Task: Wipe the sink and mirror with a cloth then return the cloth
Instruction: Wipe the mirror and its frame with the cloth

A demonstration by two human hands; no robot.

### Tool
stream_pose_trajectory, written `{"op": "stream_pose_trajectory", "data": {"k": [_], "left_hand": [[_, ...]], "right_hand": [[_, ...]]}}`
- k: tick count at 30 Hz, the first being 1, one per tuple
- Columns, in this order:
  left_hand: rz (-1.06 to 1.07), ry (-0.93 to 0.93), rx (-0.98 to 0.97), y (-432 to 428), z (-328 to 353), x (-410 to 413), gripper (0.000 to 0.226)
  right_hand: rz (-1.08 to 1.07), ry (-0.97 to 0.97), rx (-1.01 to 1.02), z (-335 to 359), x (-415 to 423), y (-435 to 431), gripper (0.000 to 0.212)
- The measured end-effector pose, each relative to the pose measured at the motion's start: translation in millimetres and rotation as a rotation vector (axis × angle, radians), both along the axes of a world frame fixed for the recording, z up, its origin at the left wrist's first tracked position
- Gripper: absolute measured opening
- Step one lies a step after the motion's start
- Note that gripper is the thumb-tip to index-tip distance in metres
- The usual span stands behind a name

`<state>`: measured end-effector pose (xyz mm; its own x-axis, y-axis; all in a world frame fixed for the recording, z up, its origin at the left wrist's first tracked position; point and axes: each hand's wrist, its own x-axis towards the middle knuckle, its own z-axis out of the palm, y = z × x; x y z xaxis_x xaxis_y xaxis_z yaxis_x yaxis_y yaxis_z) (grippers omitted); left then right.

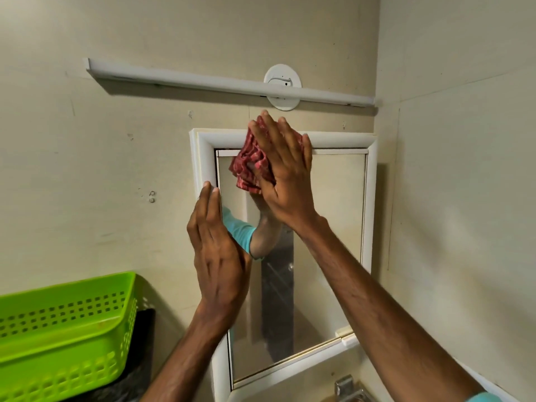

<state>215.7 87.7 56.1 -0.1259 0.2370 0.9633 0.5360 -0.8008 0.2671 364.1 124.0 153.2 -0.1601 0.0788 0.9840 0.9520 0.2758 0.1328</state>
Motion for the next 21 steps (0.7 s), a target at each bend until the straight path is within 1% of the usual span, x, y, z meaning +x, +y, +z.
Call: {"op": "stream_pose_trajectory", "data": {"k": [1,3,5,7,9,11,14,15,17,19,21], "left_hand": [[-0.014,0.003,-0.002,1,-2,-1,0.058],[-0.039,-0.003,-0.003,2,-4,-3,0.063],[-0.054,-0.009,0.008,2,-4,-4,0.064],[-0.076,-0.007,0.007,3,-4,-7,0.063],[-0.096,0.001,0.006,4,-3,-11,0.062],[-0.117,-0.015,0.009,4,-2,-16,0.060],[-0.245,-0.140,-0.020,-2,7,-30,0.050],[-0.291,-0.185,-0.018,-3,13,-37,0.045],[-0.365,-0.226,-0.005,-4,27,-51,0.042],[-0.401,-0.224,-0.022,0,38,-64,0.038],[-0.445,-0.233,-0.099,10,46,-68,0.035]], "right_hand": [[0.017,-0.017,-0.003,7,-9,-1,0.061],[0.013,-0.066,0.006,15,-26,0,0.062],[-0.027,-0.064,0.013,12,-35,1,0.072],[-0.018,0.050,0.044,2,-41,4,0.071],[0.036,0.270,0.070,-8,-55,5,0.065],[0.072,0.492,0.074,-11,-79,5,0.065],[0.123,0.716,0.003,-7,-116,3,0.078],[0.138,0.763,-0.015,-3,-126,2,0.083],[0.126,0.829,-0.035,6,-137,3,0.088],[0.111,0.867,-0.018,13,-144,3,0.087],[0.047,0.899,0.037,11,-145,7,0.083]]}}
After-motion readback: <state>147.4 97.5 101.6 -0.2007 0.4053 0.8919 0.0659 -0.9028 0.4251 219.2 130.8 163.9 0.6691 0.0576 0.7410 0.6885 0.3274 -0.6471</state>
